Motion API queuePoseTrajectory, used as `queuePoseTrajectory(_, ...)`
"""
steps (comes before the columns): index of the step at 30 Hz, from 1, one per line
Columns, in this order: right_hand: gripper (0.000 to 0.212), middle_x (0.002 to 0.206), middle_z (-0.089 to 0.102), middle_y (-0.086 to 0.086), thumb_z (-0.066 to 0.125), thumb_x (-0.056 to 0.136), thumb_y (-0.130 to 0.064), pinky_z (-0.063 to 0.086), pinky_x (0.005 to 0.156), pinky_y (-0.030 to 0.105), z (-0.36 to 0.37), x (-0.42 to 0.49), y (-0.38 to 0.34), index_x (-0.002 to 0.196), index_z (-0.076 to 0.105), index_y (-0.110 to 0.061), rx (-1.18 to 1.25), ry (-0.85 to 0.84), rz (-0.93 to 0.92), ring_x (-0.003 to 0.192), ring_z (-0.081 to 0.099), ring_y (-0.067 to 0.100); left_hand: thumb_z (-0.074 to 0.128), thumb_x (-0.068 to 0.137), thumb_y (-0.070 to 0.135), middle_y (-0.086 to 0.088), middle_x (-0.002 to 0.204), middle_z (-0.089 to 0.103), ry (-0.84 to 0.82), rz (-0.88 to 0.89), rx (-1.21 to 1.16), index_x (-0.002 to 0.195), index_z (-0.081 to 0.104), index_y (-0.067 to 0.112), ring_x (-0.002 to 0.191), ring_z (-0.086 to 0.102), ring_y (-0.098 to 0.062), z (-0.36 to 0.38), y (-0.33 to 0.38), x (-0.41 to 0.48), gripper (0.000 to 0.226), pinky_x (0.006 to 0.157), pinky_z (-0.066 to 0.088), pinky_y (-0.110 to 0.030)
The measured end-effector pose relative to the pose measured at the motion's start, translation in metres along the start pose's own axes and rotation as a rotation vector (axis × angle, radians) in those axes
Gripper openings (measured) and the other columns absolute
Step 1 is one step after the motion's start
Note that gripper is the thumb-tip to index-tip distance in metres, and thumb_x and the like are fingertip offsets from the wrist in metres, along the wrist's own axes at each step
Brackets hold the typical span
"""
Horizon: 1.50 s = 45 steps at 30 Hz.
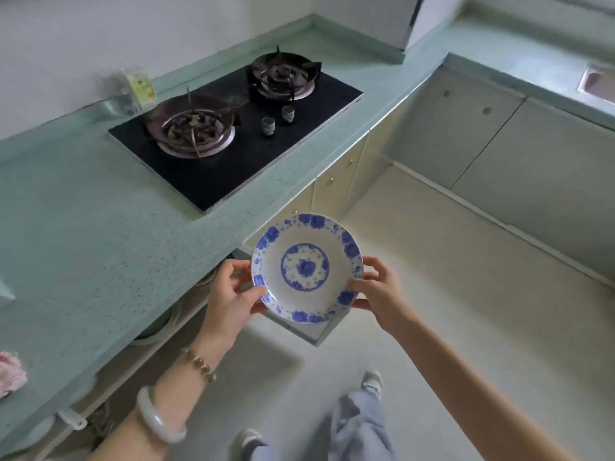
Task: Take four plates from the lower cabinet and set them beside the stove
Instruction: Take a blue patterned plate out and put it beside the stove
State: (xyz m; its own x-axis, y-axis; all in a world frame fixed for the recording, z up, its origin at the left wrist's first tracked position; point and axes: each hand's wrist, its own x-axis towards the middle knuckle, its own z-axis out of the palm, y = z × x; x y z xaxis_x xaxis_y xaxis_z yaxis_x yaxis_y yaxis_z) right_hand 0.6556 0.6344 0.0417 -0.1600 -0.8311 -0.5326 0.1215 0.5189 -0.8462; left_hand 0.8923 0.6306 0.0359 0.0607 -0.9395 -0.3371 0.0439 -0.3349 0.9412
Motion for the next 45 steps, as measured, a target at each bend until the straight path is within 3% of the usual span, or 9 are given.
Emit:
queuePoseTrajectory(6, 0.038, 0.088, 0.064, 0.013, 0.054, 0.080, 0.016, 0.058, 0.053, 0.030, -0.083, 0.038, -0.040, 0.111, 0.054, -0.007, 0.015, -0.016, -0.033, 0.074, 0.065, 0.022, 0.066, 0.081, -0.009, -0.009, 0.106, 0.065, -0.009, -0.016, 0.016, 0.100, 0.053, 0.020, 0.096, 0.067, -0.025, 0.094, 0.012, 0.030, 0.037, 0.061, 0.058, -0.027)
queuePoseTrajectory(10, 0.038, 0.089, 0.065, 0.014, 0.055, 0.079, 0.016, 0.058, 0.055, 0.033, -0.148, 0.077, -0.079, 0.110, 0.055, -0.005, -0.007, -0.042, -0.049, 0.073, 0.066, 0.022, 0.068, 0.081, -0.006, -0.011, 0.111, 0.065, 0.021, -0.018, 0.004, 0.100, 0.053, 0.021, 0.101, 0.066, -0.029, 0.169, 0.022, 0.059, 0.037, 0.066, 0.059, -0.032)
queuePoseTrajectory(19, 0.035, 0.080, 0.066, 0.010, 0.055, 0.078, 0.015, 0.054, 0.050, 0.028, -0.250, 0.161, -0.156, 0.105, 0.057, -0.008, -0.057, -0.015, -0.098, 0.064, 0.065, 0.018, 0.064, 0.081, -0.011, -0.017, 0.107, 0.066, 0.050, 0.026, -0.054, 0.097, 0.054, 0.018, 0.096, 0.066, -0.032, 0.304, 0.058, 0.124, 0.034, 0.058, 0.056, -0.027)
queuePoseTrajectory(30, 0.032, 0.081, 0.066, 0.010, 0.055, 0.078, 0.013, 0.057, 0.051, 0.029, -0.276, 0.309, -0.232, 0.099, 0.059, -0.012, -0.061, -0.029, -0.093, 0.066, 0.065, 0.019, 0.061, 0.082, -0.012, -0.016, 0.102, 0.067, 0.090, 0.053, -0.043, 0.096, 0.053, 0.017, 0.091, 0.067, -0.029, 0.378, 0.103, 0.268, 0.033, 0.056, 0.057, -0.027)
queuePoseTrajectory(42, 0.034, 0.081, 0.067, 0.013, 0.055, 0.077, 0.013, 0.060, 0.065, 0.041, -0.279, 0.489, -0.358, 0.100, 0.061, -0.011, -0.085, -0.064, -0.102, 0.070, 0.066, 0.026, 0.061, 0.084, -0.009, -0.015, 0.101, 0.068, 0.102, 0.071, -0.042, 0.103, 0.052, 0.012, 0.085, 0.069, -0.025, 0.435, 0.186, 0.443, 0.030, 0.056, 0.056, -0.026)
queuePoseTrajectory(45, 0.034, 0.083, 0.067, 0.014, 0.055, 0.077, 0.013, 0.059, 0.066, 0.041, -0.275, 0.528, -0.382, 0.103, 0.060, -0.009, -0.115, -0.095, -0.104, 0.073, 0.067, 0.029, 0.061, 0.085, -0.008, -0.012, 0.102, 0.068, 0.125, 0.095, -0.022, 0.104, 0.052, 0.012, 0.089, 0.069, -0.023, 0.443, 0.197, 0.474, 0.030, 0.062, 0.058, -0.028)
